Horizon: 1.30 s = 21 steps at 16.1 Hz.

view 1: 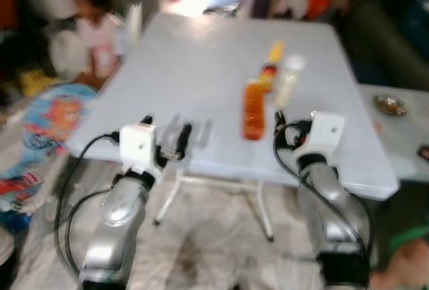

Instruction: Restocking fridge

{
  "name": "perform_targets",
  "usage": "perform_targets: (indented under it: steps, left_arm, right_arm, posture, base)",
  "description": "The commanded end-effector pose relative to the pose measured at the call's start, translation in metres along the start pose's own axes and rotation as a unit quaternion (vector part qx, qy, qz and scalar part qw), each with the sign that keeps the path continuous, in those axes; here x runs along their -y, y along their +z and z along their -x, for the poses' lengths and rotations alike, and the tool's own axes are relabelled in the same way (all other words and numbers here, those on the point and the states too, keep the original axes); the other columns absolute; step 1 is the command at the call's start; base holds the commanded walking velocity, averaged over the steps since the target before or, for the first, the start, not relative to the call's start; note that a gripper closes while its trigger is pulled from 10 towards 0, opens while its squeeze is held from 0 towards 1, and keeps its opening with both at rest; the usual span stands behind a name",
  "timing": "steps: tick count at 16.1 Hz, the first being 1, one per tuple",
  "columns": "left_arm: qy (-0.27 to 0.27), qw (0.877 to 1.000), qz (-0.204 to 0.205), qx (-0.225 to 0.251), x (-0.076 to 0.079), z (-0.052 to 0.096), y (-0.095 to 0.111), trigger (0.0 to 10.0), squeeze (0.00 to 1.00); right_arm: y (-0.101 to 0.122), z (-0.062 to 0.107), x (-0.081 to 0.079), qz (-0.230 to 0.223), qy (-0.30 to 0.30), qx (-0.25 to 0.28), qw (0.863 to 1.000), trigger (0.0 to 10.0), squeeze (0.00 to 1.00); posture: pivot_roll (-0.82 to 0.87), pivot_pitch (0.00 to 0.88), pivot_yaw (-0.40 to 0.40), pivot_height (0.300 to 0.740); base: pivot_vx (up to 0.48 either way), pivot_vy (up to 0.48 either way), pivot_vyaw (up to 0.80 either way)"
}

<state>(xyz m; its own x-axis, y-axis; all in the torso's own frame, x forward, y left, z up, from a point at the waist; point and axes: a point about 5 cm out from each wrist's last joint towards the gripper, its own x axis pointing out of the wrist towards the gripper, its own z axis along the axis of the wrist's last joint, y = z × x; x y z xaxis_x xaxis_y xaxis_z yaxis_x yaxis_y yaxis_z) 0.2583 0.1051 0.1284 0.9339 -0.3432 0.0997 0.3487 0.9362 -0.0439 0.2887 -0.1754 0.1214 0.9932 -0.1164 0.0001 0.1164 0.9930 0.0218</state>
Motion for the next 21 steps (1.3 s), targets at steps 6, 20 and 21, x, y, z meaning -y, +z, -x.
perform_targets:
  steps: [6, 20, 21]
  left_arm:
    - [-0.010, 1.000, -0.024, 0.006, -0.002, 0.001, 0.004, 10.0, 0.00]
    - [-0.070, 0.990, -0.116, -0.047, -0.022, 0.022, -0.003, 10.0, 0.00]
    - [-0.068, 0.989, -0.122, -0.054, -0.030, 0.024, -0.002, 10.0, 0.00]
  right_arm:
    - [0.008, -0.003, -0.006, -0.004, 0.009, 0.014, 1.000, 10.0, 0.00]
    - [-0.004, -0.053, -0.043, -0.042, 0.103, -0.072, 0.991, 10.0, 0.00]
    - [-0.004, -0.058, -0.049, -0.045, 0.113, -0.082, 0.989, 10.0, 0.00]
  posture:
    - [0.01, 0.000, -0.025, 0.740]
    - [0.06, 0.011, -0.008, 0.740]
    - [0.07, 0.014, -0.003, 0.740]
  base:
    - [0.071, 0.000, 0.00]
    - [0.000, 0.000, 0.00]
    - [0.000, 0.000, 0.00]
